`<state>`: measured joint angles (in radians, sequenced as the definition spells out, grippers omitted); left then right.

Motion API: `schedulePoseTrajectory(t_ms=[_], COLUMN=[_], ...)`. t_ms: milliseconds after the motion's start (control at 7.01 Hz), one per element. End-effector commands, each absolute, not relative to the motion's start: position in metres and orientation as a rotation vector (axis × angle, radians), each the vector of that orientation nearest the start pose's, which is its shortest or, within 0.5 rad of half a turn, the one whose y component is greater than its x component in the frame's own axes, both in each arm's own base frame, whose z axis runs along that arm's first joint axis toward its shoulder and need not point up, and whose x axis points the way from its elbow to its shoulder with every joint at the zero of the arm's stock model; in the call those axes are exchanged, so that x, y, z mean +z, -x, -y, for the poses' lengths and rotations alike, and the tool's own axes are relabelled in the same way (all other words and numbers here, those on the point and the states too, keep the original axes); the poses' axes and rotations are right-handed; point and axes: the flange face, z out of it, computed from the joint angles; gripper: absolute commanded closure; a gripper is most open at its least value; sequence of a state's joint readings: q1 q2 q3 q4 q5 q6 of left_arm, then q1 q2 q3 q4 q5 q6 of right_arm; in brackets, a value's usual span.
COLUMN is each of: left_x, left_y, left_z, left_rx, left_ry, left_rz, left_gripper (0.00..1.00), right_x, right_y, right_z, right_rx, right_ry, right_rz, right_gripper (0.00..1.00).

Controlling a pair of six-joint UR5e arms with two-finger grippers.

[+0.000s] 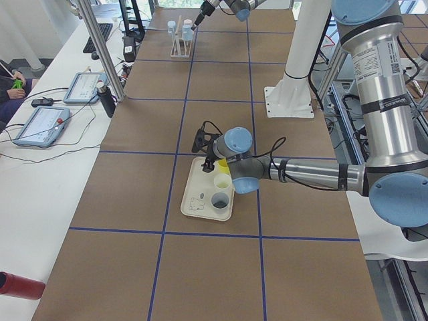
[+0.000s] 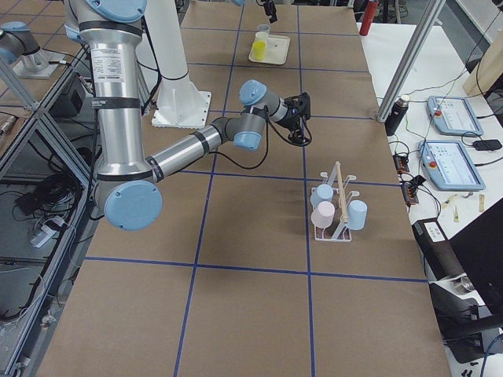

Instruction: Transfer IKEA cup to right arm and place on rack

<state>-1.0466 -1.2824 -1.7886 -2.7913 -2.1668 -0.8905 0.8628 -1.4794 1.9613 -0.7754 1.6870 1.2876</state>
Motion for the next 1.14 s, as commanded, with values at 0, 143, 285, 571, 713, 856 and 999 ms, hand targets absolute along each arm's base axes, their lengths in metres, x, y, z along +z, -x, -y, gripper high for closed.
schedulePoseTrajectory(t_ms=[0, 143, 285, 571, 713, 856, 999], left_x=[0.614, 0.636, 0.646, 0.658, 0.667, 0.67, 0.673], left_y=[-0.099, -0.082, -0.074, -0.075, -0.075, -0.077, -0.077], left_z=[0.362, 0.363, 0.366, 0.371, 0.371, 0.371, 0.37], left_rx=[0.158, 0.199, 0.229, 0.261, 0.258, 0.261, 0.259], left_ry=[-0.479, -0.482, -0.469, -0.427, -0.413, -0.406, -0.401], left_rz=[-1.017, -0.987, -0.941, -0.892, -0.886, -0.883, -0.881], left_gripper=[0.0, 0.0, 0.0, 0.0, 0.0, 0.0, 0.0], right_x=[0.284, 0.271, 0.269, 0.26, 0.261, 0.261, 0.261], right_y=[0.258, 0.269, 0.273, 0.286, 0.289, 0.289, 0.29], right_z=[0.472, 0.47, 0.467, 0.464, 0.463, 0.464, 0.463], right_rx=[0.526, 0.545, 0.539, 0.559, 0.554, 0.555, 0.556], right_ry=[-0.476, -0.442, -0.435, -0.392, -0.389, -0.392, -0.389], right_rz=[1.321, 1.358, 1.367, 1.401, 1.398, 1.397, 1.396], right_gripper=[0.0, 0.0, 0.0, 0.0, 0.0, 0.0, 0.0])
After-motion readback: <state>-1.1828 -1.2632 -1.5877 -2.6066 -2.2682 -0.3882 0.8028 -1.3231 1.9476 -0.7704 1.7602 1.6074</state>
